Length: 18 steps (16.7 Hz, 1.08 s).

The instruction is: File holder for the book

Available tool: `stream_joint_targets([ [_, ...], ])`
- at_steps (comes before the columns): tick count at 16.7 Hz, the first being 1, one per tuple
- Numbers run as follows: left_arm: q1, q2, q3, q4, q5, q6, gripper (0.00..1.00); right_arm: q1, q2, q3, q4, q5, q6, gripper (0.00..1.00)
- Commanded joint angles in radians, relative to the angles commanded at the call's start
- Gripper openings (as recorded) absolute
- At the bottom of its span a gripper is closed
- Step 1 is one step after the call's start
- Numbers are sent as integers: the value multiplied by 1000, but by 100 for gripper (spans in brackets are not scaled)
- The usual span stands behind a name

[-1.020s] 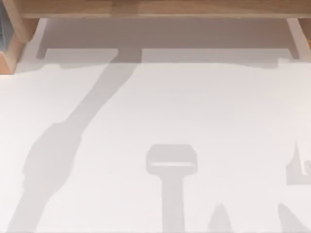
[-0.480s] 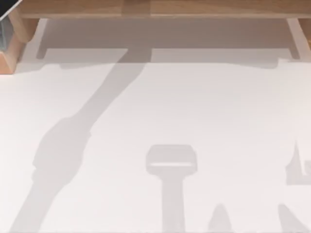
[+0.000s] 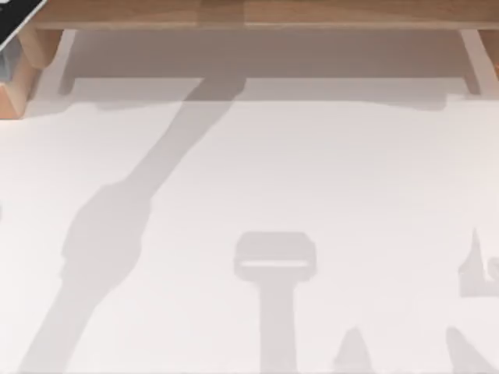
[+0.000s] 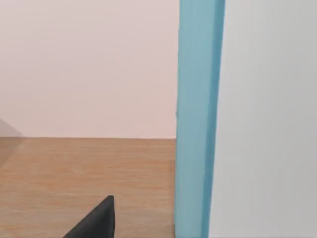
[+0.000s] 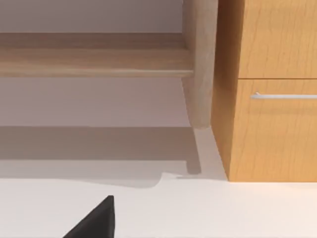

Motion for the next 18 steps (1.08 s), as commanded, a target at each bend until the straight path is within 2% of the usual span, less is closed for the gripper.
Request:
stream_joint_targets([
  [4,1,4,7,-3,1,0,100,0,0,0,0,0,0,100],
  [17,1,4,7,-3,1,0,2,0,0,0,0,0,0,100],
  [18,1,4,7,-3,1,0,0,0,0,0,0,0,0,100],
])
